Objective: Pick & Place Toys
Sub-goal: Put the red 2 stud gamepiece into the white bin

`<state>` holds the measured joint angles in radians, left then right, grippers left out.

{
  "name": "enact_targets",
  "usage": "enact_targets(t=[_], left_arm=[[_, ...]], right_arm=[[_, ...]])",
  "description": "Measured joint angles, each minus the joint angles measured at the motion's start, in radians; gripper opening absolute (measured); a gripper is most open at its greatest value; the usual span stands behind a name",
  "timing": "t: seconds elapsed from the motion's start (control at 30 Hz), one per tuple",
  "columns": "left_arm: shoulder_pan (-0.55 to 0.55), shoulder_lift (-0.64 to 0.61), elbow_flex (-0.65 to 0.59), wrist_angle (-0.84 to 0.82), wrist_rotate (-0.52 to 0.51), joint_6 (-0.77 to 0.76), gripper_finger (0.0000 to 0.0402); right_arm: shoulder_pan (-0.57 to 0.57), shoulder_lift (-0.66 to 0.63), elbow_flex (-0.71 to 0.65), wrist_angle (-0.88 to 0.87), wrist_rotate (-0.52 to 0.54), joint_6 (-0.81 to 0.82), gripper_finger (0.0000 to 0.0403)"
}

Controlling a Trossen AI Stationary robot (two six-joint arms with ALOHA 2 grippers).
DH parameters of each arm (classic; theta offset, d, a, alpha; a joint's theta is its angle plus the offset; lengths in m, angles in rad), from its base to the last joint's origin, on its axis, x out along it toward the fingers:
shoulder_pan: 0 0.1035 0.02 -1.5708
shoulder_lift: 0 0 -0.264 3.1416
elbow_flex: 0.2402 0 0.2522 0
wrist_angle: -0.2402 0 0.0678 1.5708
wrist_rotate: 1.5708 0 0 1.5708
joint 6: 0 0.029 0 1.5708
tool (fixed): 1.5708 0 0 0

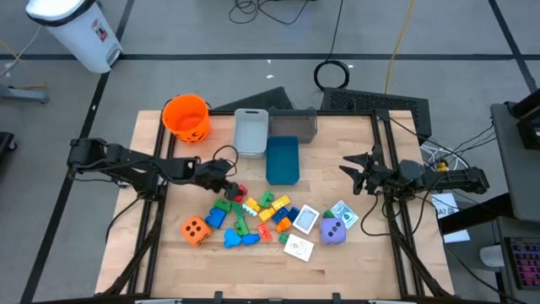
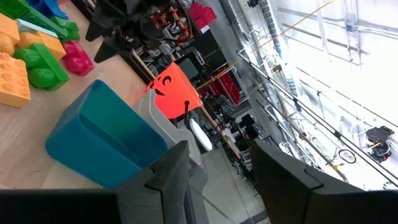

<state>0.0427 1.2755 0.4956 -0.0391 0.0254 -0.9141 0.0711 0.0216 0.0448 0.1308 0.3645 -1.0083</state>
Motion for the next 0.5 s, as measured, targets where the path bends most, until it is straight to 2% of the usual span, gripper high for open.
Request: enact_targets(t=[0.1, 0.27, 0.37, 0.5], left_arm=[[-0.012, 0.001, 0.064, -0.109, -0.023, 0.035, 0.0371], [-0.059, 0.031, 0.224, -0.365, -0.172, 0.16, 0.0371], [-0.096, 0.071, 0.248, -0.366, -0.216, 0.225, 0.0372], [-0.116, 0.141, 0.248, -0.335, -0.216, 0.221, 0.0372]], right_arm=[[0.0, 0.0, 0.0, 0.0, 0.0, 0.0, 0.0169], [0.0, 0.0, 0.0, 0.0, 0.0, -0.002, 0.0169], [0.0, 0.0, 0.0, 0.0, 0.0, 0.0, 0.0169], [0.0, 0.0, 0.0, 0.0, 0.0, -0.001, 0.0169]])
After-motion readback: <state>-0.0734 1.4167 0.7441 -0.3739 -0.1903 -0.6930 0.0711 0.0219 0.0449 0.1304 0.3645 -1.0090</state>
